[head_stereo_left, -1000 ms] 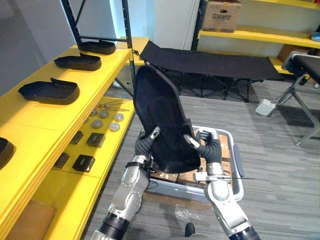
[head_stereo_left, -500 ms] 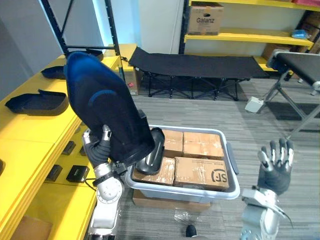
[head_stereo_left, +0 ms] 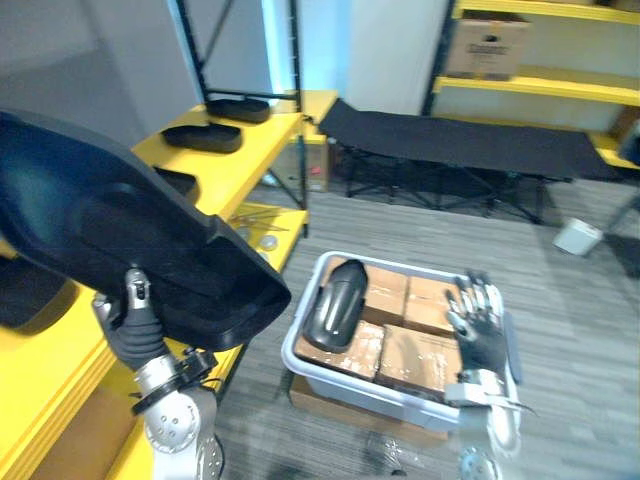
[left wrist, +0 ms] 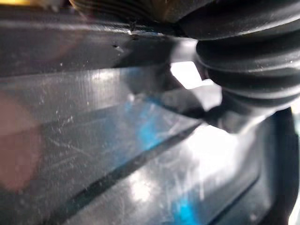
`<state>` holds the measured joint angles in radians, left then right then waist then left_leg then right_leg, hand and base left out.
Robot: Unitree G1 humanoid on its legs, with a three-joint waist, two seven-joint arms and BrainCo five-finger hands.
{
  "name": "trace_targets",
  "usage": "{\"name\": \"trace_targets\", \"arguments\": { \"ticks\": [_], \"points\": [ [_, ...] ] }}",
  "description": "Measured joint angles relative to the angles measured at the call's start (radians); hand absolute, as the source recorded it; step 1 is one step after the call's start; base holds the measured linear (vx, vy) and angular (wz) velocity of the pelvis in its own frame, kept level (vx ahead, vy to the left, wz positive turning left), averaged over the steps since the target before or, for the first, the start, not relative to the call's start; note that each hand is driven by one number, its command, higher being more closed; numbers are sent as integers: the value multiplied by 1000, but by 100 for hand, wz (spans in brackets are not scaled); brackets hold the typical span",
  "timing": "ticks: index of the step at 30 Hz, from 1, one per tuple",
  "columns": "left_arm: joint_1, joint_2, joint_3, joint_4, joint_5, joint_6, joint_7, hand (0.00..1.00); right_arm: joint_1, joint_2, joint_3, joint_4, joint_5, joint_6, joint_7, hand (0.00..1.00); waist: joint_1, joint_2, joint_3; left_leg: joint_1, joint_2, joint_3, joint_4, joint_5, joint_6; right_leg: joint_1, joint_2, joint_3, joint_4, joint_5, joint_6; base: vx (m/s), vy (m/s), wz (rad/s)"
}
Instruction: Walk over and take plastic housings, then place them on the shelf
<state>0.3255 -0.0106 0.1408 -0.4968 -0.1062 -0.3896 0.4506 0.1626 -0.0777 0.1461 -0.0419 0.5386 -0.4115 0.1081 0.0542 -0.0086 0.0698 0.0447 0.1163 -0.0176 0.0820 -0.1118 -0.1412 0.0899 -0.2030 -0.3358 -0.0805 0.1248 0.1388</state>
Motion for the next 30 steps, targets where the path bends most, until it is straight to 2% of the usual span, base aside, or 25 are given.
{"name": "trace_targets", "arguments": {
  "ticks": [1,3,4,5,6,7,11,12,14,15,16,17,18,19,20,21,22,23,24,25,26,27,28,30],
  "points": [
    [14,-1,16,-13,1,0,-2,100,-19,0,15,7,-2,4,-2,0,13,-4,1,-18,-10,-34,-2,3,3,7,-7,-18,10,-13,11,22,33,96],
    [27,1,40,-14,-5,0,-16,100,-14,1,15,7,-3,10,-11,0,13,-3,2,-48,-24,-114,0,5,18,8,-3,13,70,-106,38,62,7,122],
    [31,0,48,-12,-12,-1,-41,100,-4,-3,10,5,-3,15,-31,0,0,-5,1,-64,-30,-171,-1,11,21,11,19,66,98,-164,38,124,-78,161],
    [29,1,54,-12,-25,-5,-80,100,13,-5,-7,-3,-4,19,-49,0,-13,-17,1,-72,-41,-232,-6,25,14,13,39,106,140,-216,15,165,-100,151],
    [33,1,58,-11,-45,-17,-107,100,12,-6,-24,-6,-6,24,-57,0,7,-27,8,-67,-43,-253,-9,32,4,9,37,104,177,-232,4,139,-66,104],
    [33,1,63,-10,-46,-17,-114,100,9,-6,-29,-7,-12,25,-61,0,16,-28,10,-71,-44,-260,-6,32,4,10,35,97,185,-238,2,135,-20,53],
    [38,1,78,-9,-45,-18,-121,100,-38,-12,-32,-4,-24,30,-51,0,23,-22,21,-82,-56,-275,21,35,1,29,29,82,191,-242,-2,105,9,24],
    [38,1,75,-8,-45,-18,-131,100,-49,-11,-35,-4,-24,29,-37,0,16,-24,40,-80,-61,-270,42,35,1,54,26,59,191,-243,-3,41,3,38],
    [29,3,63,1,-47,-18,-165,100,-43,-7,-62,-4,-25,30,-22,0,7,-31,57,-100,-69,-222,72,36,2,85,21,12,190,-255,-13,13,-10,68],
    [17,4,40,16,-55,-19,-195,100,-30,0,-100,-4,-32,30,-22,0,-12,-36,74,-124,-76,-131,99,52,25,120,13,-45,190,-269,-11,-12,-28,131],
    [-2,4,10,41,-72,-20,-229,100,-10,7,-145,-3,-42,30,-23,0,-21,-36,85,-140,-64,-3,98,79,67,144,8,-104,191,-272,-13,-25,-30,144],
    [-7,4,-3,54,-83,-20,-245,100,-1,10,-167,-3,-42,30,-24,0,-26,-36,89,-143,-53,65,91,81,104,153,2,-130,192,-272,-14,-44,-13,127],
    [-10,5,-16,75,-95,-23,-278,100,15,18,-187,-7,-42,30,-27,0,-32,-36,94,-152,0,238,104,68,156,163,7,-176,192,-272,-15,-30,-56,112],
    [-12,5,-29,91,-108,-23,-295,100,26,17,-196,-13,-43,26,-31,0,-43,-25,101,-149,40,351,111,68,153,179,5,-214,192,-272,-15,-10,-20,155],
    [-16,4,-61,111,-123,-23,-313,100,34,11,-209,-13,-43,24,-42,0,-74,-19,106,-149,69,454,117,81,140,192,-5,-246,197,-272,-15,15,0,141],
    [-19,4,-82,119,-123,-23,-317,100,34,1,-214,-13,-44,23,-45,0,-79,-4,106,-149,72,472,111,100,126,190,-8,-246,204,-272,-15,5,113,115],
    [-25,4,-110,124,-122,-21,-322,100,33,-14,-222,-11,-47,19,-45,0,-82,17,113,-148,66,466,89,151,97,185,-9,-239,219,-272,-15,-18,137,49],
    [-27,6,-121,123,-122,-22,-325,100,24,-15,-221,10,-77,18,-46,0,-65,24,114,-146,45,472,74,152,96,172,-31,-231,229,-274,-16,-24,142,24],
    [-27,7,-118,123,-122,-22,-324,100,20,-6,-213,18,-85,18,-46,0,-62,25,113,-146,41,477,77,148,100,170,-39,-226,231,-274,-16,-19,137,-3],
    [-27,8,-113,123,-122,-22,-322,100,15,7,-191,25,-87,18,-46,0,-59,22,115,-144,37,484,88,138,105,169,-48,-210,232,-274,-16,-20,157,-33],
    [-25,11,-102,124,-122,-22,-320,100,12,15,-161,33,-85,17,-41,0,-44,5,125,-146,41,488,140,116,98,163,-57,-179,234,-274,-16,-28,153,-42],
    [-25,16,-97,124,-122,-22,-318,100,11,16,-160,33,-83,17,-37,0,-38,-1,130,-158,42,458,178,106,95,160,-60,-163,232,-275,-15,-31,103,-75],
    [-18,32,-93,125,-122,-22,-313,100,2,14,-161,34,-81,16,-20,0,-22,-15,141,-176,37,296,240,93,75,155,-64,-122,230,-281,-10,-33,29,-70],
    [-7,49,-75,125,-123,-22,-313,100,-13,9,-163,27,-80,14,6,0,-17,-14,141,-174,32,189,243,59,50,148,-52,-72,208,-282,-6,-34,51,-69]
  ]
}}
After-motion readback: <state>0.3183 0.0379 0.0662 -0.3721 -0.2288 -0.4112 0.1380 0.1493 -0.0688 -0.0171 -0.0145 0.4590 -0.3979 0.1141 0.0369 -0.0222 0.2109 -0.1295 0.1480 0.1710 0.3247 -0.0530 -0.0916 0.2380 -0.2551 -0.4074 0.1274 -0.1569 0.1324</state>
